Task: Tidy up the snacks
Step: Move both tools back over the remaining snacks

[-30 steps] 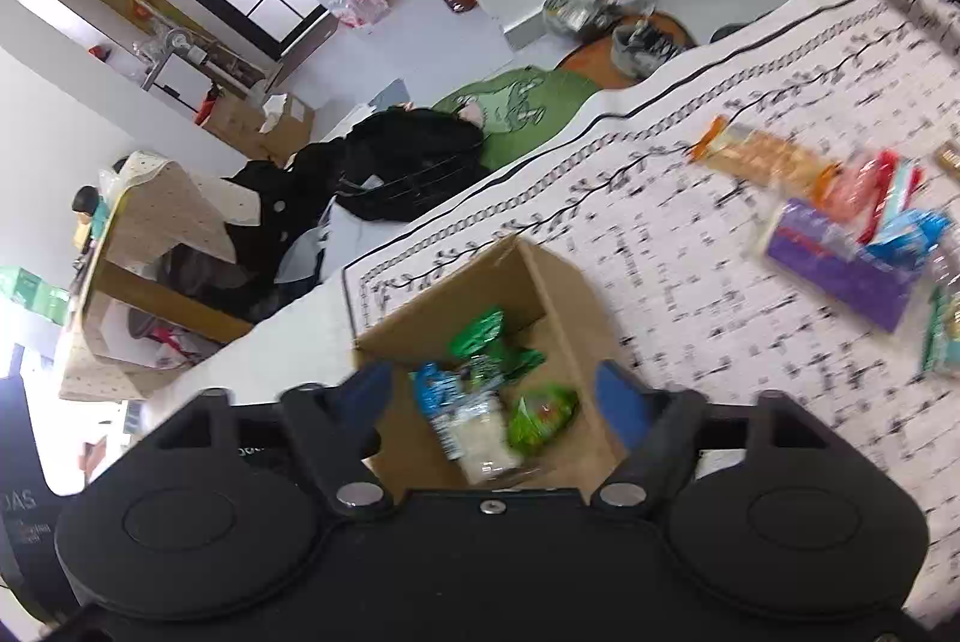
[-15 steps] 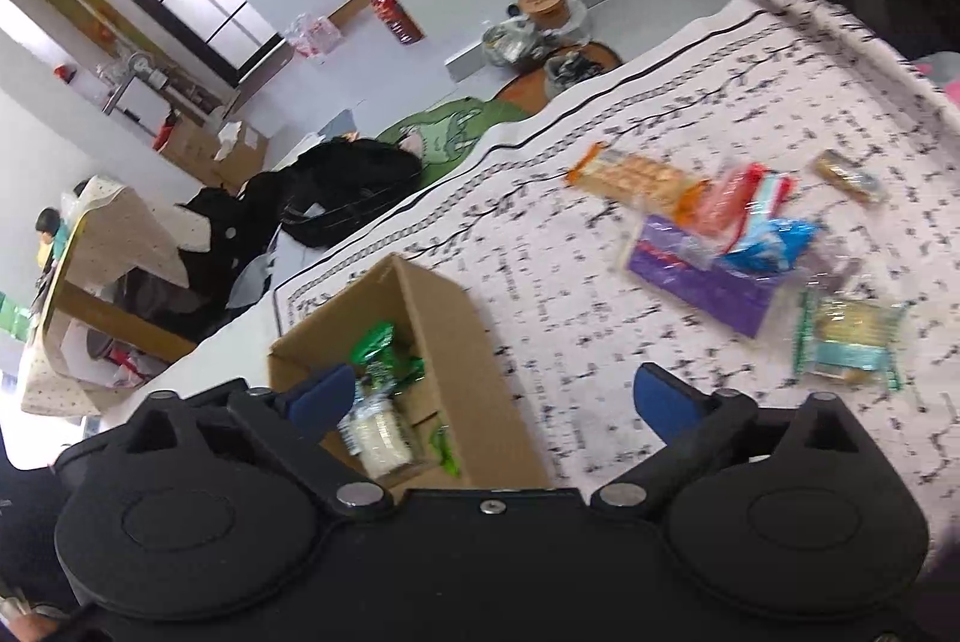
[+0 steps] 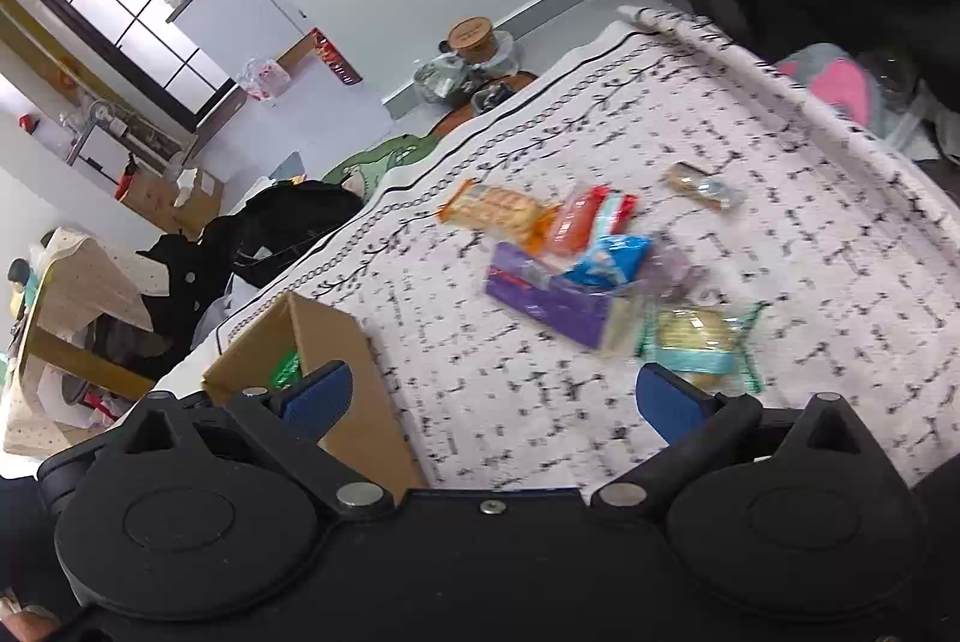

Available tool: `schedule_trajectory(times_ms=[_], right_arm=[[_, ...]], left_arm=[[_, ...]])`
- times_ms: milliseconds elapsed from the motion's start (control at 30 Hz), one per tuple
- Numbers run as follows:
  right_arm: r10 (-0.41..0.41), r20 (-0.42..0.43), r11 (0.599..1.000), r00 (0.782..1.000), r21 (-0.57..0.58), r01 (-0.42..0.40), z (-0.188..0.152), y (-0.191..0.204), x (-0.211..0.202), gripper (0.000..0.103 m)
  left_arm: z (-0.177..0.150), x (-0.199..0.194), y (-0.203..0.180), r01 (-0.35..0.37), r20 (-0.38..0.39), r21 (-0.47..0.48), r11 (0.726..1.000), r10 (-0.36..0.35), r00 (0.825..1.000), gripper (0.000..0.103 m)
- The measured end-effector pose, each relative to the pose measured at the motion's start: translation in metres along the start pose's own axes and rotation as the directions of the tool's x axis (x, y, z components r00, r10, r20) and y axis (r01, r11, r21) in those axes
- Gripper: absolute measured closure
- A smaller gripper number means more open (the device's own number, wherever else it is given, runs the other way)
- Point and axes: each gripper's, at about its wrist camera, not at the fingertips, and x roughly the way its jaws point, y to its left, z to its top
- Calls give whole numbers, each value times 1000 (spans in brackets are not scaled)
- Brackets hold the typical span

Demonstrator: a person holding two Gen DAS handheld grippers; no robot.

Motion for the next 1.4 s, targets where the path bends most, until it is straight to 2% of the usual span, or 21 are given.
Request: schedule_trajectory(times_ms=[367, 667, 967, 1167, 1400], right_arm=[[-15, -1, 1000, 1000, 13, 15, 4, -47, -16, 1], [-26, -31, 997, 999, 69, 28, 8, -84, -11, 8], [-37, -73, 992, 997, 116, 45, 5, -104, 21, 9], [-56, -80, 994, 995, 93, 64, 3, -104, 46, 9], [-83, -88, 993, 993, 81, 90, 0, -100, 73, 10]], left_arm=[[-21, 5, -36, 26, -39, 16, 1000, -25, 999, 0], [-31, 16, -61, 64, -61, 15, 998, -63, 996, 0], [-39, 36, -84, 110, -81, 34, 993, -107, 991, 1], [-37, 52, -86, 140, -78, 6, 990, -139, 987, 3], [-27, 70, -93, 141, -71, -15, 990, -141, 987, 4]])
